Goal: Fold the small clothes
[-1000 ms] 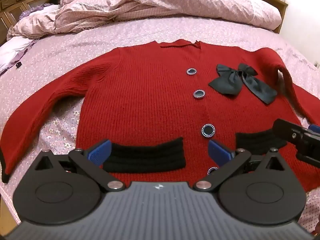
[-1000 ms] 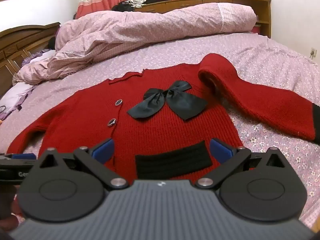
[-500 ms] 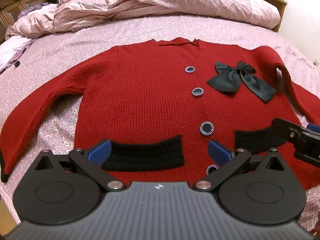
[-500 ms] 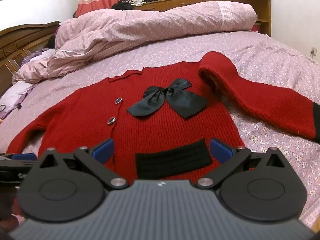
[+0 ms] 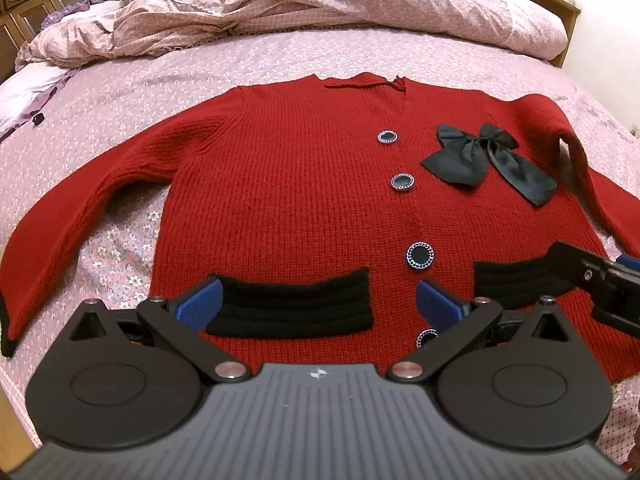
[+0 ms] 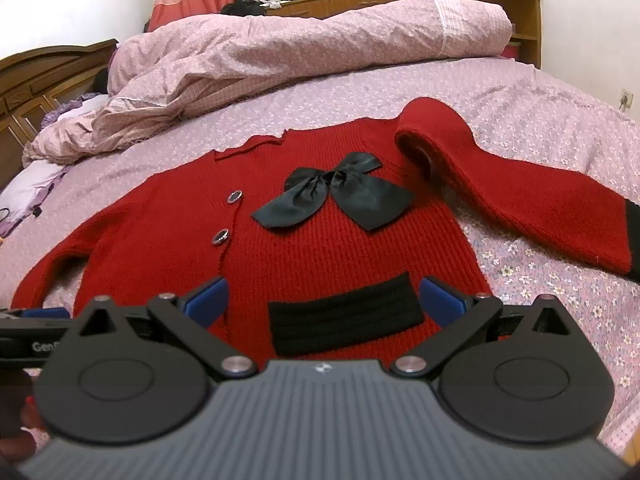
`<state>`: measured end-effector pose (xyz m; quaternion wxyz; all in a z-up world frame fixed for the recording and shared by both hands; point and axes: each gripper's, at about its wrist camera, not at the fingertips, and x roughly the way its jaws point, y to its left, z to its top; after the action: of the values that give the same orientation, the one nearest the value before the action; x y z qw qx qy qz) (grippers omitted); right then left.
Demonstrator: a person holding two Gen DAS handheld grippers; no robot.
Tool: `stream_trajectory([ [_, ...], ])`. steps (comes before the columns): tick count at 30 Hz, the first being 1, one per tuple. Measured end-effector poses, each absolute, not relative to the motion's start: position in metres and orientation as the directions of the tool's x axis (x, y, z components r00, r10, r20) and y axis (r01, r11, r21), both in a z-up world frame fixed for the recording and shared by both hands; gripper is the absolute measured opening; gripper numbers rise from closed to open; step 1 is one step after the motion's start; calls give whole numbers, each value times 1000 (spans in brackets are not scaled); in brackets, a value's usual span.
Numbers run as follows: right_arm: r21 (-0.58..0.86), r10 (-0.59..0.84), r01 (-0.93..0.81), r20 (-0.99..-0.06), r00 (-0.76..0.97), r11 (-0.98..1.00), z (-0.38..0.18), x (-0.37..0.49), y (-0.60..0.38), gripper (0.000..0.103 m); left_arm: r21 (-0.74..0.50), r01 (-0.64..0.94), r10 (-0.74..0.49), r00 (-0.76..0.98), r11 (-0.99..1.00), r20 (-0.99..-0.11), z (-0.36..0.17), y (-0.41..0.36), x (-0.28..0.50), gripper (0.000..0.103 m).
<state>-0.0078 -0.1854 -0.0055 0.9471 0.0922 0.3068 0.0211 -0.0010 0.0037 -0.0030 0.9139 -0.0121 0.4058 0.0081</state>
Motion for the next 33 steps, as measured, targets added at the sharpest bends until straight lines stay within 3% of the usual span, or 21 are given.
stream_trajectory([
  [33,188,98,17,-590,802,982,-7,-5,-186,103,-18,-30,7,667,999,-745,-6,7,-2,103],
])
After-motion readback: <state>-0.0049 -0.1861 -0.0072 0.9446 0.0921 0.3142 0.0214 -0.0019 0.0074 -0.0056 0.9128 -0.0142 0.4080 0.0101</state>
